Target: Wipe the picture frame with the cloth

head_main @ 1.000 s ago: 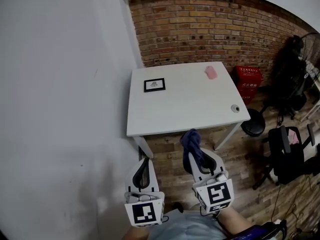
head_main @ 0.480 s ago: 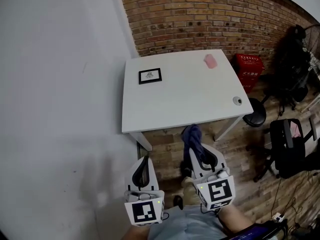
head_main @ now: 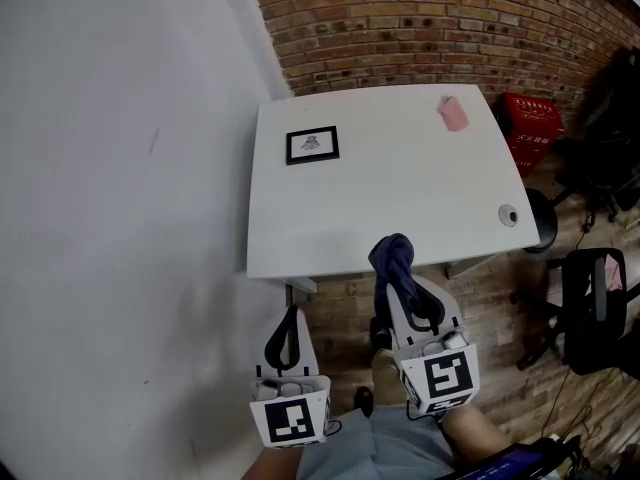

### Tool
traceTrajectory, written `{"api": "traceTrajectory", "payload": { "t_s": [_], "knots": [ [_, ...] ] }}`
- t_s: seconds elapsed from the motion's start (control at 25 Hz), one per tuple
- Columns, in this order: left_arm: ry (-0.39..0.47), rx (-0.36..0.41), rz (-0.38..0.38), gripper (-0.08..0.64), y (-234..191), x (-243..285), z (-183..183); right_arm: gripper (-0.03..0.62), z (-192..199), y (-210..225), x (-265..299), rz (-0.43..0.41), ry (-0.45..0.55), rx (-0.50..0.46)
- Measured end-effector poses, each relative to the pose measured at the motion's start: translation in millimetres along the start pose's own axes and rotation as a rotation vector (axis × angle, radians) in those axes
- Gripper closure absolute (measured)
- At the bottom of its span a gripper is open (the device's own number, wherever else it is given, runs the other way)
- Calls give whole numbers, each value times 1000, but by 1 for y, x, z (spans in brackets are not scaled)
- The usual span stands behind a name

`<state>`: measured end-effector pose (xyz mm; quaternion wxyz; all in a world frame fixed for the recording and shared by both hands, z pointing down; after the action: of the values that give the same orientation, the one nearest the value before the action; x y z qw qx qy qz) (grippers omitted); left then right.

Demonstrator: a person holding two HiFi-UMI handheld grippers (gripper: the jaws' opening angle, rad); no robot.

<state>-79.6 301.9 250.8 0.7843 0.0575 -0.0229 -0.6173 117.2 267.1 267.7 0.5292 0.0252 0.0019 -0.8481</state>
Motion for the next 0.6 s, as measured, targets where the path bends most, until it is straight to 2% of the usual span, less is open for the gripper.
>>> {"api": "traceTrajectory", "payload": {
  "t_s": [0.32,0.6],
  "knots": [
    [-35,11,-19,551,-1,85,3,512,2,52,77,-43,-8,26],
    [-5,35,-44,551,-3,143,-8,512,-11,85,132,-83,40,41]
  ]
}}
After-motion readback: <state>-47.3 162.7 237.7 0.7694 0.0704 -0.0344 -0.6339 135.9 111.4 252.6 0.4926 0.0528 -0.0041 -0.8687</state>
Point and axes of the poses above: the fingertips, and each gripper's own axes: x forward along the fingers, y to its right, z out of its underside, the point moved 7 cm from there along -x, backward along the fingers, and after that the axes turned 14 degrees about y, right-handed, at the moved point
